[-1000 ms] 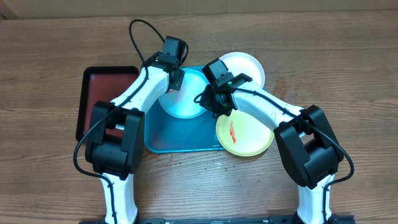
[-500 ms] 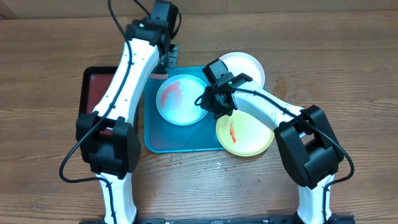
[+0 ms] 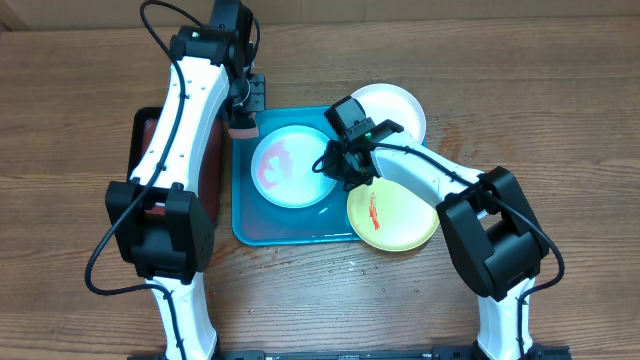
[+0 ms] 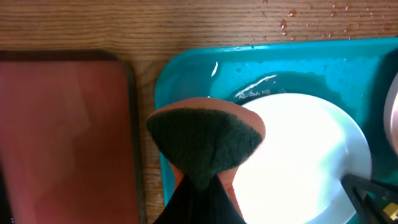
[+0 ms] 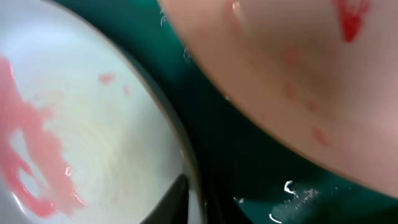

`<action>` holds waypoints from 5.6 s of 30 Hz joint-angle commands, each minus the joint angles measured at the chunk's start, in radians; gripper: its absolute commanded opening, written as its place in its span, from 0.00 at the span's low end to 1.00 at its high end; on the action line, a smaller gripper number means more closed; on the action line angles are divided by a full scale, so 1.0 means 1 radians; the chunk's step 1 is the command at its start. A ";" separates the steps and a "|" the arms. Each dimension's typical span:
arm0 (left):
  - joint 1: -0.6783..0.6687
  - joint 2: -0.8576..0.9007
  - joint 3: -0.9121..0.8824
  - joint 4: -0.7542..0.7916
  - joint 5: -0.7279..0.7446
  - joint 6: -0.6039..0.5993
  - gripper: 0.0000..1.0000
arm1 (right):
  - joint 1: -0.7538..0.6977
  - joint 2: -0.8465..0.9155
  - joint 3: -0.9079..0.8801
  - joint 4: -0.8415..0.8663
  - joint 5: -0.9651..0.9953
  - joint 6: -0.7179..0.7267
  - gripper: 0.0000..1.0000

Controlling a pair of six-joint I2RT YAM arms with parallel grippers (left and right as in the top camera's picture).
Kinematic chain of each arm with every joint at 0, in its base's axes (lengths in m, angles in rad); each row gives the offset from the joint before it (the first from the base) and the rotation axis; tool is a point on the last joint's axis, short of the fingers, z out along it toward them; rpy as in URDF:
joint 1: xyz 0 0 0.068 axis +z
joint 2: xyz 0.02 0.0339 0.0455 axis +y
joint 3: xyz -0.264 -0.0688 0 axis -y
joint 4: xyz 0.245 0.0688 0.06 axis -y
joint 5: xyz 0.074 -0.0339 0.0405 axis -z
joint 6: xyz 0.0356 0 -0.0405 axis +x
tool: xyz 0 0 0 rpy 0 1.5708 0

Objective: Clean dirty plates on tray and stack at the side
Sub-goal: 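Scrub the light blue plate with the left sponge while right holds rim, then lift the light blue plate off the tray with the right gripper, then carry the light blue plate right and set it on the table, then move the right gripper to grip the yellow plate rim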

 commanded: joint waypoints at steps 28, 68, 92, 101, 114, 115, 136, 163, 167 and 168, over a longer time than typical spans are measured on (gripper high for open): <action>0.010 -0.007 -0.006 0.004 0.002 -0.033 0.04 | 0.127 -0.291 0.186 -0.394 0.699 -0.116 0.04; 0.010 -0.007 -0.006 -0.008 0.002 -0.033 0.04 | 0.478 -0.320 0.186 -0.461 1.675 -0.112 0.04; 0.010 -0.007 -0.006 -0.007 0.003 -0.033 0.04 | 0.028 -0.319 0.184 -0.396 0.202 -0.322 0.04; 0.010 -0.007 -0.006 -0.011 0.003 -0.033 0.04 | -0.391 -0.319 0.184 -0.398 -0.253 -0.347 0.04; 0.010 -0.007 -0.006 -0.003 0.003 -0.034 0.04 | -0.879 -0.319 0.030 -0.430 -0.040 -0.309 0.04; 0.010 -0.007 -0.006 -0.002 0.003 -0.033 0.04 | -0.901 -0.319 0.002 -0.407 -0.040 -0.309 0.04; 0.010 -0.007 -0.006 -0.003 0.003 -0.034 0.04 | -0.985 -0.319 -0.328 -0.132 -0.042 -0.310 0.26; 0.009 -0.007 -0.006 -0.003 0.003 -0.034 0.04 | -0.602 -0.400 -0.304 -0.459 -0.192 -0.486 0.38; 0.009 -0.007 -0.006 -0.003 0.003 -0.033 0.04 | -0.534 -0.399 -0.338 -0.448 -0.136 -0.426 0.37; 0.009 -0.007 -0.006 -0.003 0.003 -0.033 0.04 | -0.519 -0.399 -0.346 -0.444 -0.124 -0.412 0.37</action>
